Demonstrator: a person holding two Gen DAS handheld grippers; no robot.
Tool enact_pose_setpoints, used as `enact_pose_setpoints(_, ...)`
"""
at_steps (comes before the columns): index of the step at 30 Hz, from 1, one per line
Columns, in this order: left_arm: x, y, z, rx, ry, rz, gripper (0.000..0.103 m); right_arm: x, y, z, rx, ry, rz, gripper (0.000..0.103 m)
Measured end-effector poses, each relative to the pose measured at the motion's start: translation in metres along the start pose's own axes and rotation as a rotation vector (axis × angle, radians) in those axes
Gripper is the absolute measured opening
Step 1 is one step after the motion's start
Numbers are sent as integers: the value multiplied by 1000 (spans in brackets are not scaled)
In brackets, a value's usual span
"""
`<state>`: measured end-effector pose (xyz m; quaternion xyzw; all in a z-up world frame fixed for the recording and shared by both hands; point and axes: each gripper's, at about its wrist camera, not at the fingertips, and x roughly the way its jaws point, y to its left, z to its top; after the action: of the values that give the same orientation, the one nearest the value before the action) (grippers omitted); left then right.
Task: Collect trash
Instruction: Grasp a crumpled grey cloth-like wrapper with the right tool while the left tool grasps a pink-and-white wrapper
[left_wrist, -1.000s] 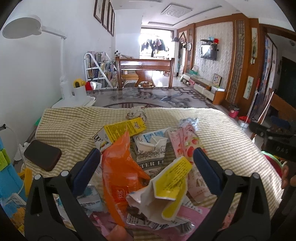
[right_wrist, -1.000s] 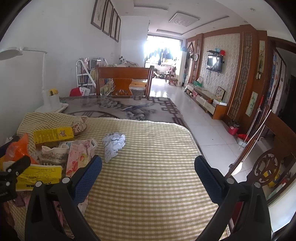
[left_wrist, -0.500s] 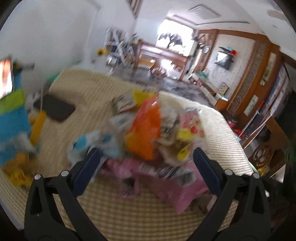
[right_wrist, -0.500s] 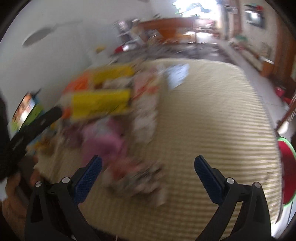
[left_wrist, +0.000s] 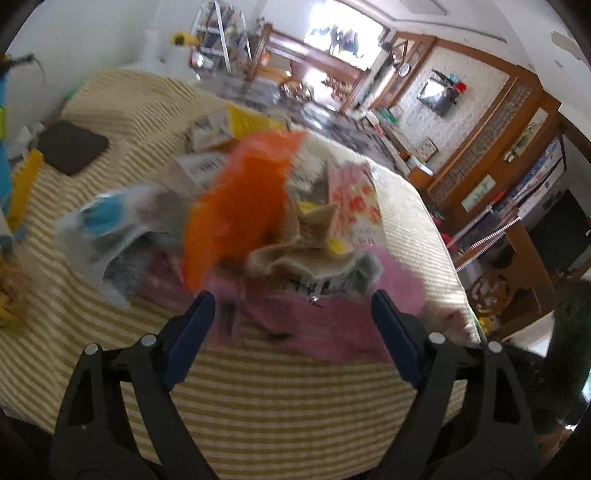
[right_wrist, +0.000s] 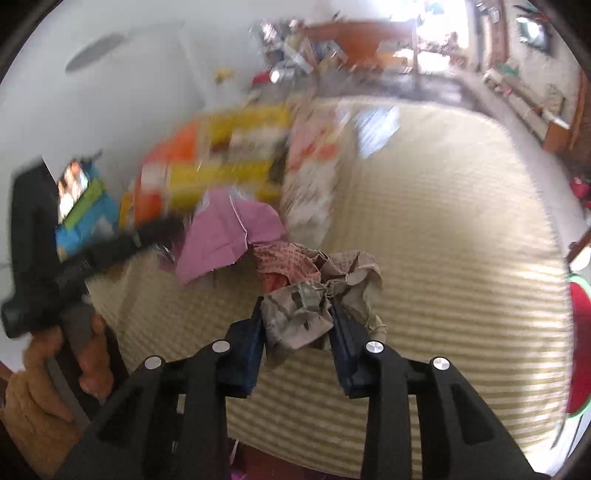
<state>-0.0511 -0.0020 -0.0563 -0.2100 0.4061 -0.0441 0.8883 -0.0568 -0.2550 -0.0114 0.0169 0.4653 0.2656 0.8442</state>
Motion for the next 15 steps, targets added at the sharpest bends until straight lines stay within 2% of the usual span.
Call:
enact_pose_setpoints(2,12,-7,-3,-17,37,-16,85,-4,-12,7,27,-18,1,32)
enact_pose_setpoints(5,24,-18,-4,-20,61,19,91,-17,-27,6,56,-38,2,32)
enact_pose_setpoints(7,29,-26,-5,8,73,33,92,-26,-36,3,72,-52,3,32)
enact_pose_setpoints(11,39,-43,-14,75,122,8,94,-39,-49,2,138,-83,54,32)
enact_pose_setpoints(15,57,-58,-22,105,163,7,96,-46,-52,1,133,-98,55,33)
